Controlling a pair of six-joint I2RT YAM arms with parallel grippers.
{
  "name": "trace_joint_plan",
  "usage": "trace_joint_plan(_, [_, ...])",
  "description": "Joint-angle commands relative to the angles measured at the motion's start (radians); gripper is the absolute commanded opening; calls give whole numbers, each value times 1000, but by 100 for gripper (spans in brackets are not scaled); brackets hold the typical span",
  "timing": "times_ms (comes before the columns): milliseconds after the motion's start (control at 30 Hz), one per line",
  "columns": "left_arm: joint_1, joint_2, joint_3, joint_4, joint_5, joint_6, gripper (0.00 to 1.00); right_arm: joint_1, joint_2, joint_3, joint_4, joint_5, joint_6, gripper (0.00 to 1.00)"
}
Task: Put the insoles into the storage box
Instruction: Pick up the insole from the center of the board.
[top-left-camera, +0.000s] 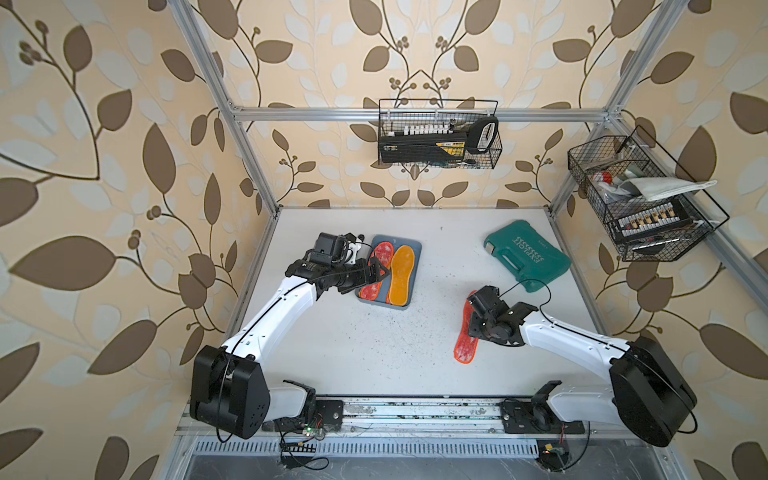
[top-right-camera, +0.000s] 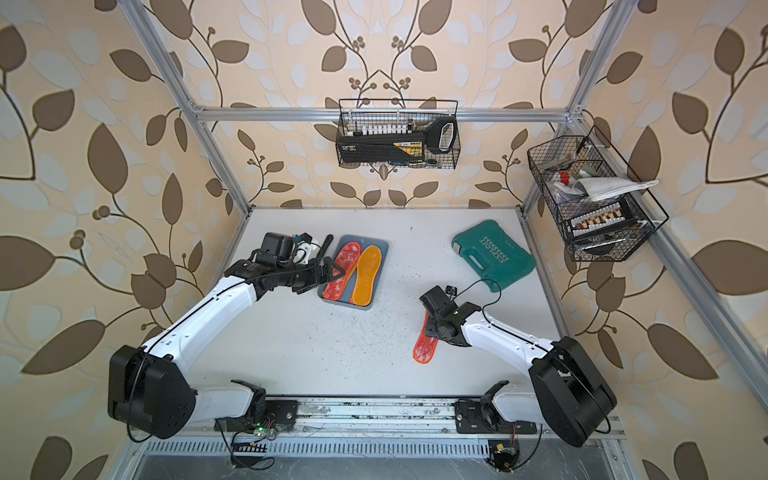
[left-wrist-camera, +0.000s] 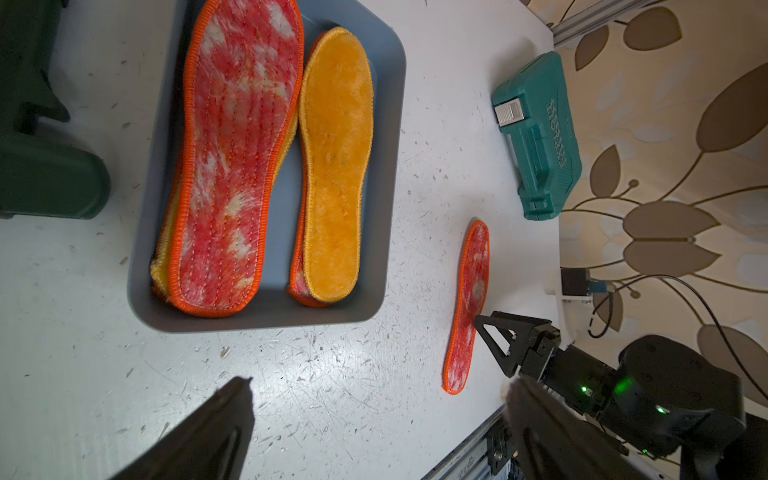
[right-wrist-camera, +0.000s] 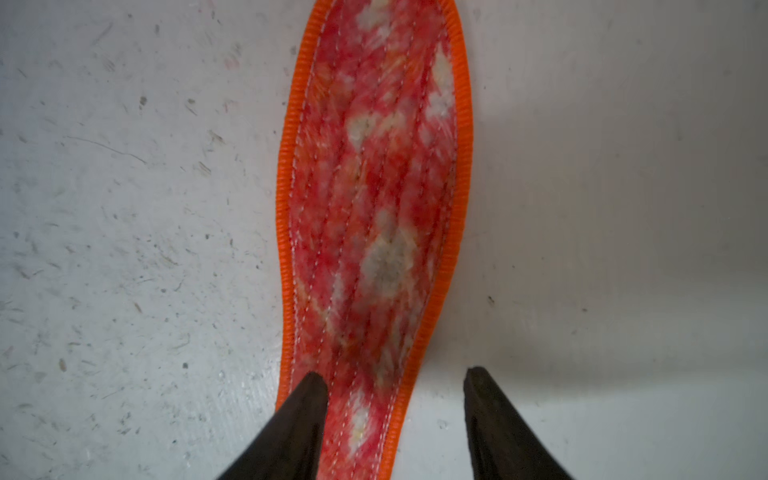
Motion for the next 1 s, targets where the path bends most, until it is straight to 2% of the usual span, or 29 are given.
trace_joint_plan(0, [-12,-1,10,20,30,-8,99,5,32,-17,38,15,12,51])
trace_joint_plan(333, [-12,-11,-2,5,30,0,99,2,113,-25,111,3,22,34])
trace_joint_plan(633, [-12,-14,-10,4,36,2,99,-1,125,-45,162,-32,22,1])
trace_joint_plan(967, [-29,-2,-5,26,44,-15,99,-12,-92,-22,121,-14,-3,0])
